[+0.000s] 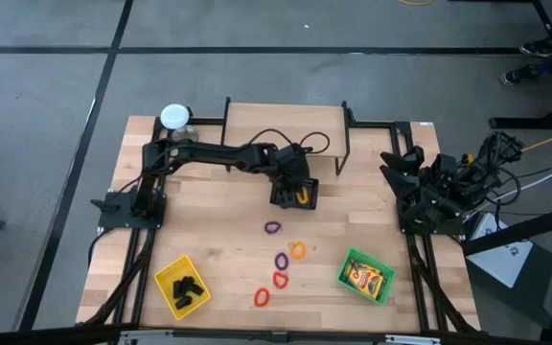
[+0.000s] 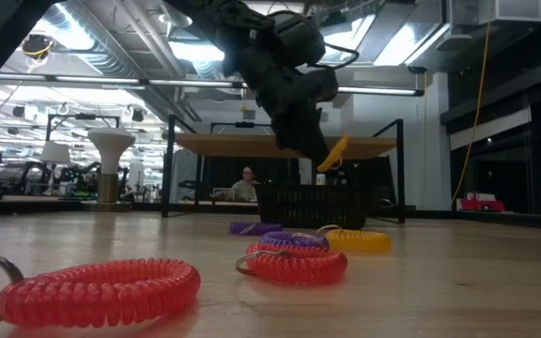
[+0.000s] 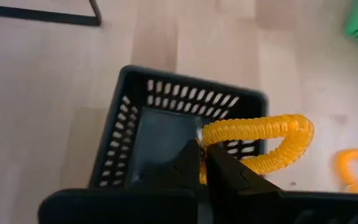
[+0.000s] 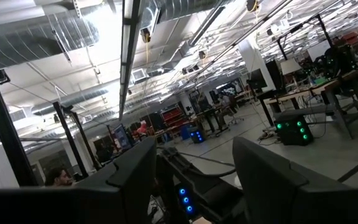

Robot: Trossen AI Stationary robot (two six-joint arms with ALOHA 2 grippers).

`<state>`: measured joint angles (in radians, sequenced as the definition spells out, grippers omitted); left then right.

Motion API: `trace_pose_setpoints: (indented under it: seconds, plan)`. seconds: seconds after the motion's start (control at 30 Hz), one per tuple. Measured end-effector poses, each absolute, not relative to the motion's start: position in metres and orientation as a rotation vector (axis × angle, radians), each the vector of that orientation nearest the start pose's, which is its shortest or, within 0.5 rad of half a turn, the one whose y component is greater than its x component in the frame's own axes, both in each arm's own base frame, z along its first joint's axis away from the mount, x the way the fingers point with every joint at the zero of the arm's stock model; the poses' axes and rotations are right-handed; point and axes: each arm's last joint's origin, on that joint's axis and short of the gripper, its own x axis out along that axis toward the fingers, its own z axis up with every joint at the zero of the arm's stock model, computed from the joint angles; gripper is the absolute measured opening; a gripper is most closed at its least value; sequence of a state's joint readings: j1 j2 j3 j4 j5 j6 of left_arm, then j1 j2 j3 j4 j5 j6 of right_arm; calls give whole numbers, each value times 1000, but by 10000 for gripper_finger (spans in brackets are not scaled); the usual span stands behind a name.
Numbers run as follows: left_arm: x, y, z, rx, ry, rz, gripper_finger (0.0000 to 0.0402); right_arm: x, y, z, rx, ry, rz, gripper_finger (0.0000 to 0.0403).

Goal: Pick & Place Office Desk Supplies
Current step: Put the left yellow spring keychain into the black basket, then put the top purple spring keychain into the black basket

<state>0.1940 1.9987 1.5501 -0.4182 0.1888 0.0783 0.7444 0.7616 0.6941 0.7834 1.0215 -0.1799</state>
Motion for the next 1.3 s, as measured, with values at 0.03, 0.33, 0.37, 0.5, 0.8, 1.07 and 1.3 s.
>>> trace_pose_setpoints:
  seconds: [0.03, 0.33, 0.37, 0.5, 0.8, 1.07, 1.3]
  plan:
    - [431, 79, 218, -75, 855, -22, 14, 120, 77, 383, 380, -427, -303, 214]
    - [432, 79, 218, -71, 851, 7, 105, 120, 77, 383, 393, -430, -300, 214]
    - [432, 79, 219, -84, 846, 18, 117, 120, 77, 383, 393, -430, -300, 214]
    - [431, 80, 229, -138, 799, 52, 158, 120, 77, 383, 393, -430, -299, 214]
    - [402, 74, 302, -200, 621, 22, 182, 120, 76, 382, 408, -412, -340, 214]
    - [341, 24, 361, -224, 679, -114, 163, 123, 77, 379, 488, -395, -373, 214]
    - [313, -38, 328, -144, 839, -178, 163, 130, 86, 375, 460, -392, -303, 214]
